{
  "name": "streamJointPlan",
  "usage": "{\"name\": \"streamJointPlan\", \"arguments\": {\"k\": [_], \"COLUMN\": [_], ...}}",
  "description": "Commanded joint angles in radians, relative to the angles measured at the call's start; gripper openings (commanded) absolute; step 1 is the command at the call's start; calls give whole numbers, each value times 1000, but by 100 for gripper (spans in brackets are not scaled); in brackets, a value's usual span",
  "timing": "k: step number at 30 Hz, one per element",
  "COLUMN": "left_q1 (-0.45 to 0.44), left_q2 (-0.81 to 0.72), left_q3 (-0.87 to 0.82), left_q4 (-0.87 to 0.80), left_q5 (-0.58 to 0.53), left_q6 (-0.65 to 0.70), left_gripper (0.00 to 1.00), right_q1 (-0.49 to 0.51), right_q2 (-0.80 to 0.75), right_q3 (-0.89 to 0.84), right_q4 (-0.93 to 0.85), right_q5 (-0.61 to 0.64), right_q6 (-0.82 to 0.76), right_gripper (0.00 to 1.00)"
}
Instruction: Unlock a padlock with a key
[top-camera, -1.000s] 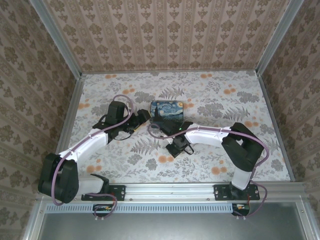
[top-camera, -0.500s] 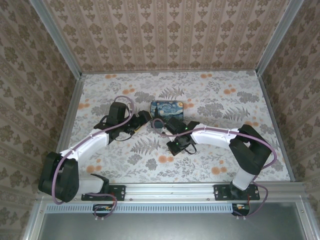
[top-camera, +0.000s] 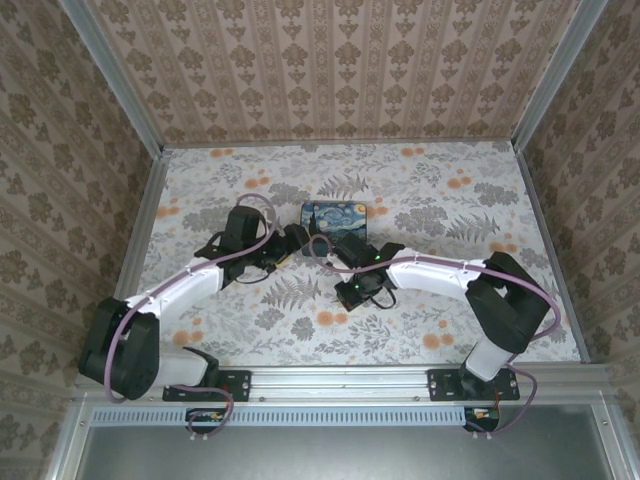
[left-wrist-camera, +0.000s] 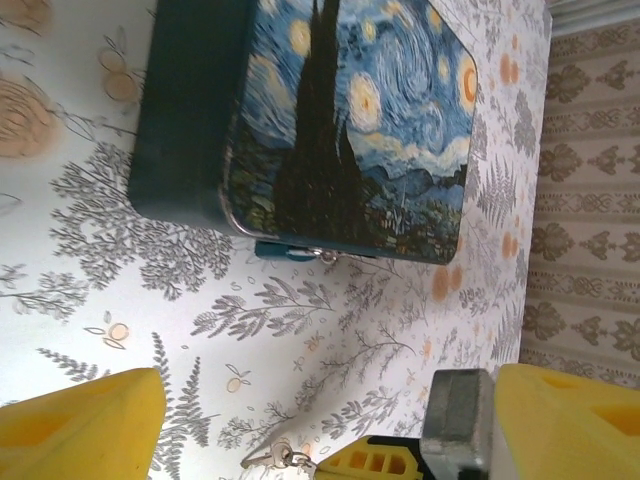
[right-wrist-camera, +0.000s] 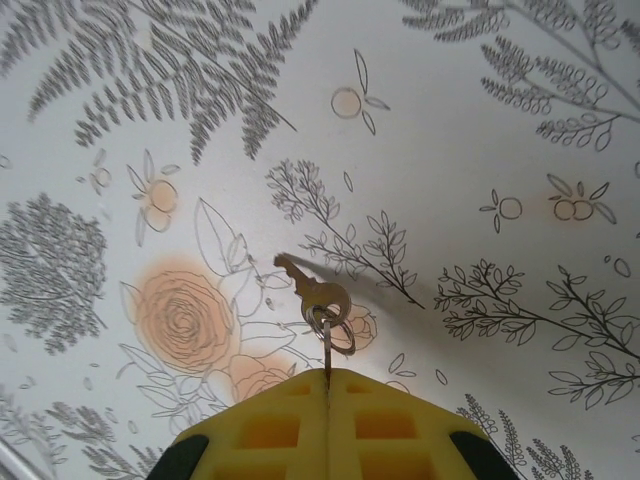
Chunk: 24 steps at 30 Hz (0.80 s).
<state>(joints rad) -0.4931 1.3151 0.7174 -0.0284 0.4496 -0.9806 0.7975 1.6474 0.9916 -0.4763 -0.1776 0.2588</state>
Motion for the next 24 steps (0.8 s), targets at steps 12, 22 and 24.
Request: {"name": "streamJointPlan", "arguments": {"k": [12, 22, 24], "left_q1": [-81, -123, -132], "left_q2": [80, 130, 146], "left_q3": [-41, -56, -62], "left_q4": [231, 426, 472], "left_q5": [26, 56, 60], "left_q6": [-255, -474, -519], "left_gripper": [87, 83, 82], "right_q1": [-60, -101, -104], "right_q2": [-161, -227, -224], "right_q3": [41, 125, 149], "right_q4": [18, 61, 73], "right_q5": [-94, -79, -74], "right_q6": [80, 130, 136], "right_gripper": [0, 0, 0]}}
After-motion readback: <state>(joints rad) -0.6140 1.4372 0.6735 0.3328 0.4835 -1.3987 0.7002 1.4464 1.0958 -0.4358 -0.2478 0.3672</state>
